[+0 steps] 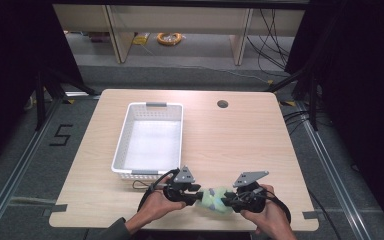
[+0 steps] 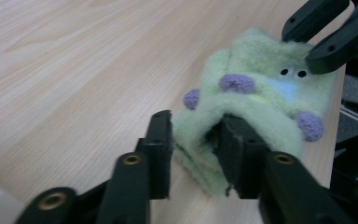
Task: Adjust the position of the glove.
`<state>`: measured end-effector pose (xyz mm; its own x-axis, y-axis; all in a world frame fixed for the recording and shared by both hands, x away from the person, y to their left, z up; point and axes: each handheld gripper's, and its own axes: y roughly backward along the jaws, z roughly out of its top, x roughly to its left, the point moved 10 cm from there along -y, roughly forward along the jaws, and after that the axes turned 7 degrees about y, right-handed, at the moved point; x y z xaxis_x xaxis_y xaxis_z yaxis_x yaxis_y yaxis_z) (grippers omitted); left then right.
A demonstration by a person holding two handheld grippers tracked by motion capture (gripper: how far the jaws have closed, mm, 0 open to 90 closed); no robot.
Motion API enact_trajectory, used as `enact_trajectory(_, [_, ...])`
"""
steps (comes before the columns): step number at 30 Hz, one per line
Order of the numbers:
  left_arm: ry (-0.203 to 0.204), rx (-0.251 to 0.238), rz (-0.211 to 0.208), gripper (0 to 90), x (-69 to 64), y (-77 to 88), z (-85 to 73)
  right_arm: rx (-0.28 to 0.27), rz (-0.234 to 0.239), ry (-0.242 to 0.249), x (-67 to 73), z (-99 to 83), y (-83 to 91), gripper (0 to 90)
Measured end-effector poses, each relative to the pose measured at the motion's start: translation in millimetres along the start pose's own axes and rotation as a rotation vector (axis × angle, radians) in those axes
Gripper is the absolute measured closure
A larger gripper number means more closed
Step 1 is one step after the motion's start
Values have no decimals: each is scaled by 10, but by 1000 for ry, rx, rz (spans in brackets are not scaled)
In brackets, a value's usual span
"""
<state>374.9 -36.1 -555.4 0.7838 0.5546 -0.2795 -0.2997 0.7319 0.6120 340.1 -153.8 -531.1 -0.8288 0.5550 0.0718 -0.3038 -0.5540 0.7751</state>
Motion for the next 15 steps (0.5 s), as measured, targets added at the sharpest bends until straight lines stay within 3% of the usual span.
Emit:
enact_trajectory(3, [12,9,-2,573,32,52,-18,-35,-14,-10,-40,22,80,675])
enact_trajectory(5, [34,-6,12,563,74,130,-19,-30,-10,-15,-36,18,124,670])
enact_trajectory(6, [62,-17,20,565,82,157,-18,-32,-18,4,-62,21,140,669])
enact_trajectory(8, [55,-18,20,570,95,189,-18,-37,-19,5,-69,26,147,670])
enact_trajectory(9, [94,-21,20,584,87,242,-33,-20,-29,12,-88,13,158,670])
enact_trajectory(11, [105,-26,-6,597,30,280,-47,-9,-12,17,-62,3,138,673])
enact_trajectory(13, [117,-14,-20,596,-32,300,-72,3,-27,44,-103,-12,119,675])
enact_trajectory(15, [126,-5,-50,588,-120,290,-81,17,-31,39,-121,-17,113,675])
